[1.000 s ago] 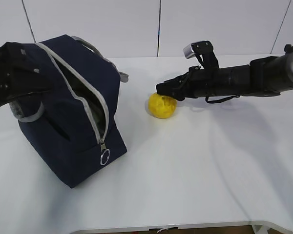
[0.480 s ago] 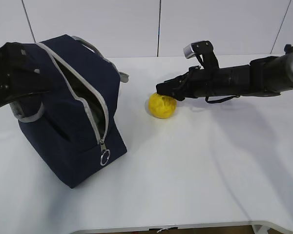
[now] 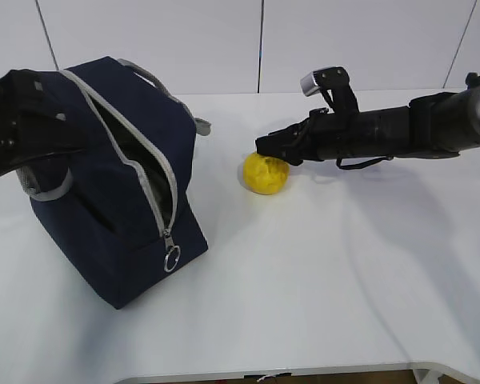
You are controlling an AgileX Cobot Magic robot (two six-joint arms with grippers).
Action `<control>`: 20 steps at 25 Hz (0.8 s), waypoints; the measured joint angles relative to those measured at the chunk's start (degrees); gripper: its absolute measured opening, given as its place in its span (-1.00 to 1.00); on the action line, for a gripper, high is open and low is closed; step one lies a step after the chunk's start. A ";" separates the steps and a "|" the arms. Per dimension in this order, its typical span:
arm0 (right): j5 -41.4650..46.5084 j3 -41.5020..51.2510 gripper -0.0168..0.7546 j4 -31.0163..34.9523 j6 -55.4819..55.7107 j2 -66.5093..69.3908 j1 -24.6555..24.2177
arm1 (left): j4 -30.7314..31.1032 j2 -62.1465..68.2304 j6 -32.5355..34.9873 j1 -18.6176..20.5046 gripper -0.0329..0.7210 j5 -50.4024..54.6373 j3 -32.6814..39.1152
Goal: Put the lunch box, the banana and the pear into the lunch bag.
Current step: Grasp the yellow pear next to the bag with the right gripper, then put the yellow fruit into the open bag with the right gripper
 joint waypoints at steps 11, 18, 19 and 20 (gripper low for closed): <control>0.00 -0.13 -0.23 0.00 0.00 0.00 0.00 | 0.00 0.00 0.00 0.00 -0.89 0.00 0.00; 0.00 -0.13 -0.24 0.00 0.00 0.00 0.00 | 0.00 0.00 0.00 0.00 -0.89 0.00 0.00; 0.12 -0.13 -0.24 0.00 0.00 0.00 0.00 | 0.00 0.00 0.00 0.00 -0.89 0.00 0.00; 0.23 -0.13 -0.24 0.00 0.00 0.00 0.00 | 0.00 0.00 0.00 0.00 -0.89 0.00 0.00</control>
